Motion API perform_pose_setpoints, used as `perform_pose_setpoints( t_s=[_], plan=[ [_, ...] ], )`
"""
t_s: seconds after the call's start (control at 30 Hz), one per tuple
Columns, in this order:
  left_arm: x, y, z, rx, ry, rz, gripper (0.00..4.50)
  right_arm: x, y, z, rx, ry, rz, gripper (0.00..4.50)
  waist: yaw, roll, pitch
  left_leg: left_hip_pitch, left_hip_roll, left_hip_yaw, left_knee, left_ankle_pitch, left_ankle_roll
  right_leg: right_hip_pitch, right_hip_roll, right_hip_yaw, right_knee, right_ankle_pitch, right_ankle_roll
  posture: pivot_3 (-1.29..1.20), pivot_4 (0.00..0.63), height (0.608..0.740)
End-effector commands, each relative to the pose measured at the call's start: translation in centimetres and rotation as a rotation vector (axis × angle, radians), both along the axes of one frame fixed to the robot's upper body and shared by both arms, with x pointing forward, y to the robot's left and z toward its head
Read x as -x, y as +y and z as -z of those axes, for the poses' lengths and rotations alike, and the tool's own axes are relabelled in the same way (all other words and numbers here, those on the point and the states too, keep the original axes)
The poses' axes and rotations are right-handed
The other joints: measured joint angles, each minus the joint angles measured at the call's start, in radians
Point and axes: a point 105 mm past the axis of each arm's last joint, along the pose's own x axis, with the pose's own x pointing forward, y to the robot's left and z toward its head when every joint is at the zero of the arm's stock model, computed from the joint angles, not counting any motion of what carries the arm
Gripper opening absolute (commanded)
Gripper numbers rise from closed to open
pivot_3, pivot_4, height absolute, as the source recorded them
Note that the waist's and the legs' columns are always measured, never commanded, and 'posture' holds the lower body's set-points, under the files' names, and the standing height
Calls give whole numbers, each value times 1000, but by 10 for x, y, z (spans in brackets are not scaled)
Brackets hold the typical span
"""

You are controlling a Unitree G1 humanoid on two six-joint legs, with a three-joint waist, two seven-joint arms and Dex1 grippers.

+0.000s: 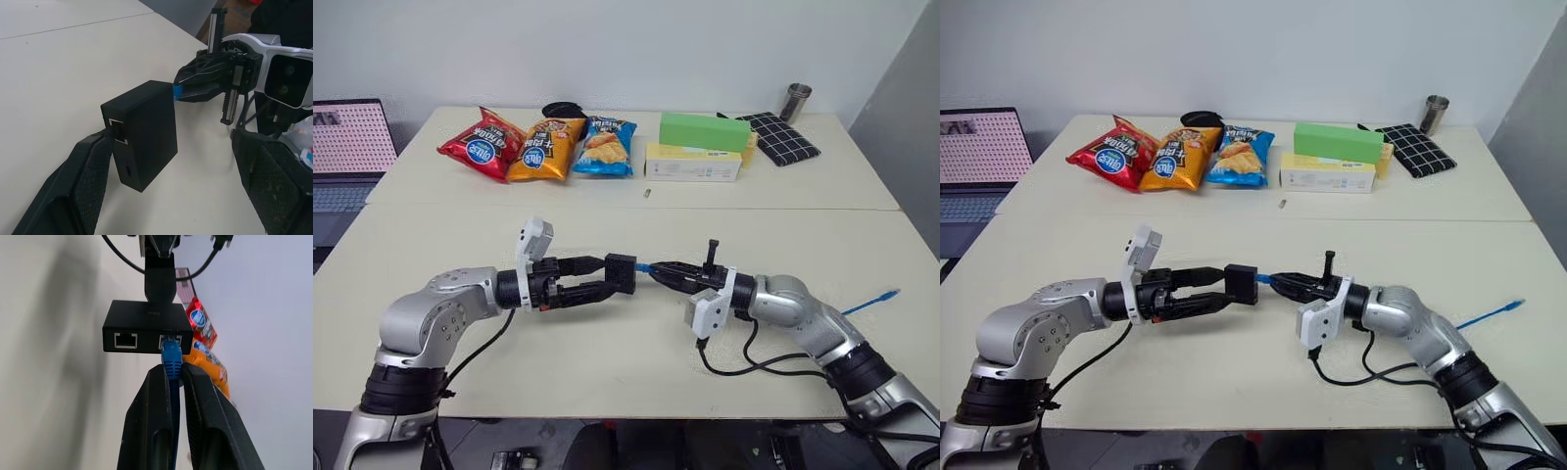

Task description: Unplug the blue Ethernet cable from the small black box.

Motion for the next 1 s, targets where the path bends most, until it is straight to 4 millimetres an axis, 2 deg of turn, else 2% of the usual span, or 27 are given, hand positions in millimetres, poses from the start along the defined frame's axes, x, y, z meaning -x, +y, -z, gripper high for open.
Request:
perform_pose_setpoints(
  t_s=[0.03,0.33,0.47,0.63,0.77,0.87,1.0],
  plan=[
    [8,-11,-13,47,-28,83,4012,8,8,-22,-55,-88,-85,90,0,0,0,0,0,0,0,0,0,0,0,0,0,0,0,0,150,740],
    [9,-10,-15,53,-33,91,2339,13,4,-28,-80,-133,-117,89,0,0,0,0,0,0,0,0,0,0,0,0,0,0,0,0,150,740],
    [13,6,-10,-31,-34,75,1478,6,-14,-20,-13,-123,-63,79,0,0,0,0,0,0,0,0,0,0,0,0,0,0,0,0,150,740],
    [21,22,0,-127,-19,83,1474,-4,-40,-18,36,-117,7,77,1,0,0,0,0,0,0,0,0,0,0,0,0,0,0,0,150,740],
    [18,19,-5,-66,-8,80,2073,-5,-47,-19,33,-114,20,77,1,0,0,0,0,0,0,0,0,0,0,0,0,0,0,0,150,740],
    [24,9,-2,-73,-18,124,2585,-1,-43,-23,1,-119,1,76,3,0,0,0,0,1,0,0,0,0,0,0,0,0,0,0,150,740],
    [21,5,5,-73,-24,116,3150,7,-36,-27,-27,-123,-47,74,5,0,0,0,0,1,0,0,0,0,0,0,1,0,0,0,150,740]
  ],
)
